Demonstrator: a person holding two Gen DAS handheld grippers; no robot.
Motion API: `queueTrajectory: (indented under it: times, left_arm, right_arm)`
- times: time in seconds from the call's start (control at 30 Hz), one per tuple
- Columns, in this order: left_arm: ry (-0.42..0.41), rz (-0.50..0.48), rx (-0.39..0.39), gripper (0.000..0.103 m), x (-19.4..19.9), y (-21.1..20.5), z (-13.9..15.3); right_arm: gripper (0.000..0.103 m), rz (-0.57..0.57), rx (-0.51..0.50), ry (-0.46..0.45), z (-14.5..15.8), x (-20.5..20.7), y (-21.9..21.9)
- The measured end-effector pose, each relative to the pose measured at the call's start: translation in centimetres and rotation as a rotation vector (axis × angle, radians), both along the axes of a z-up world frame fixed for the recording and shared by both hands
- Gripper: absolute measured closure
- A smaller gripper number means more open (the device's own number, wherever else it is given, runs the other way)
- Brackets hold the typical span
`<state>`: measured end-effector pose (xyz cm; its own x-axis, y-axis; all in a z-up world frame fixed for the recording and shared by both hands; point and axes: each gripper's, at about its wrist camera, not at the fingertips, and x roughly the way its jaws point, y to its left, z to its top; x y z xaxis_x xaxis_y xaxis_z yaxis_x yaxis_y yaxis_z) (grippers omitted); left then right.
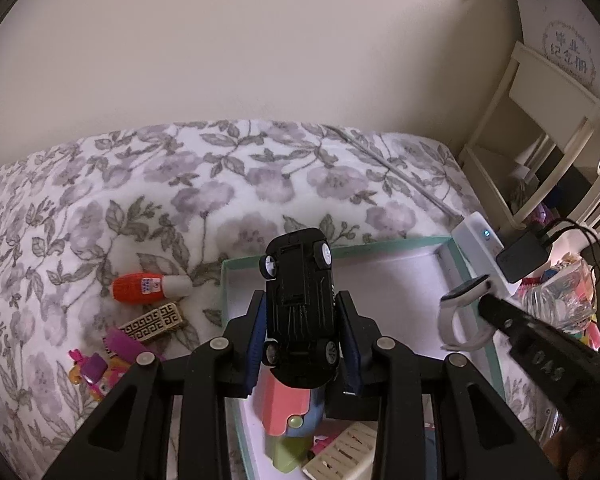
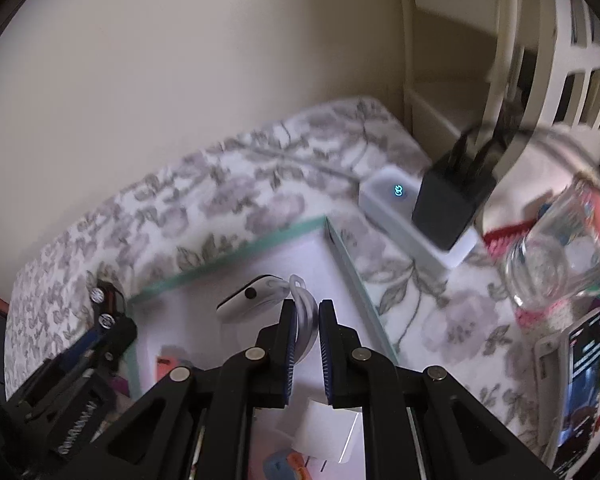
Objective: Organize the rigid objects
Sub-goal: 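Carry the black toy car and white watch band toward the tray with both grippers, then lower the toy car and watch band into the tray, open both grippers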
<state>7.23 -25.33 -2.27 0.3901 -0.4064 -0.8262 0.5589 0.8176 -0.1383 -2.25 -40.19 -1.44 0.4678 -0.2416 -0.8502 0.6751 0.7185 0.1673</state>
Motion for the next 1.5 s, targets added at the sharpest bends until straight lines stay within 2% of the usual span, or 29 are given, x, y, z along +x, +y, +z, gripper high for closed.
queueTrajectory:
  times: [0.27, 0.67, 1.13, 1.5]
  left_arm:
    - [0.012, -0.034, 0.018, 0.067, -0.3, -1.0, -0.9]
    - [0.012, -0.103, 0.055, 0.067, -1.8, -2.7, -1.6]
    - [0.042, -0.094, 0.081, 0.067, -1.5, -2.8, -2.3]
    - [0.036, -0.086, 0.099, 0.066, -1.4, -2.8, -2.3]
  right_arm:
    - [0.091, -0.003, 0.038, 0.050, -2.2, 0.3, -0.4]
    - [0.087, -0.005, 0.046, 0.074, -2.3, 0.3, -0.5]
    - [0.087, -0.005, 0.017, 0.076, -1.1, 0.0, -0.1]
    - [0.087, 0.000, 0.016, 0.100, -1.6, 0.2, 0.1]
